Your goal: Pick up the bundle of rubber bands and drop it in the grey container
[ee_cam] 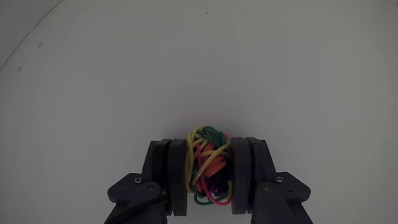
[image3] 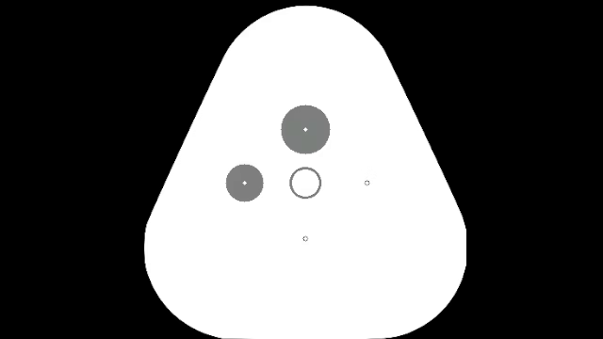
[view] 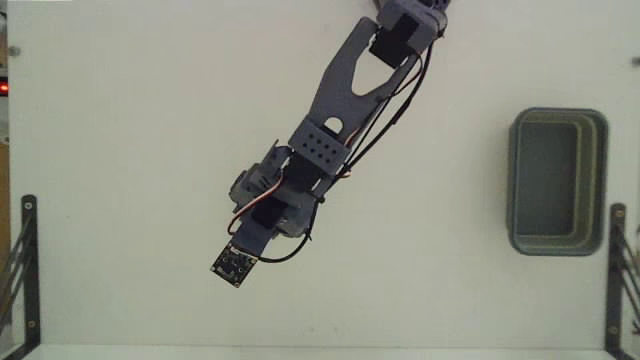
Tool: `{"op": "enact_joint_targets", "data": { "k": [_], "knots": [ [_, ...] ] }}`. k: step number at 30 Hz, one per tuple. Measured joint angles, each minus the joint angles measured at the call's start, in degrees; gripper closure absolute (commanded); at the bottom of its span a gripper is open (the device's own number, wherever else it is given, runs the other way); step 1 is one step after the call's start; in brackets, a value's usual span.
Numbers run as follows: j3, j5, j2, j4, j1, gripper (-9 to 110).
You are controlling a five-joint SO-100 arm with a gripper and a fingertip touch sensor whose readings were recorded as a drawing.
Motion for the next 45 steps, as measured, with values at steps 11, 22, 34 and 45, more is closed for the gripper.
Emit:
{"op": "enact_joint_targets", "data": {
  "k": [11, 22, 34, 45],
  "knots": [
    [-0.62, 0.0, 0.0, 1.49, 0.0, 64],
    [-5.19, 0.0, 0.0, 6.77, -0.09, 64],
    [-12.83, 0.0, -0.7, 13.45, -0.09, 64],
    [-19.95, 0.0, -1.85, 19.69, -0.18, 64]
  ]
}}
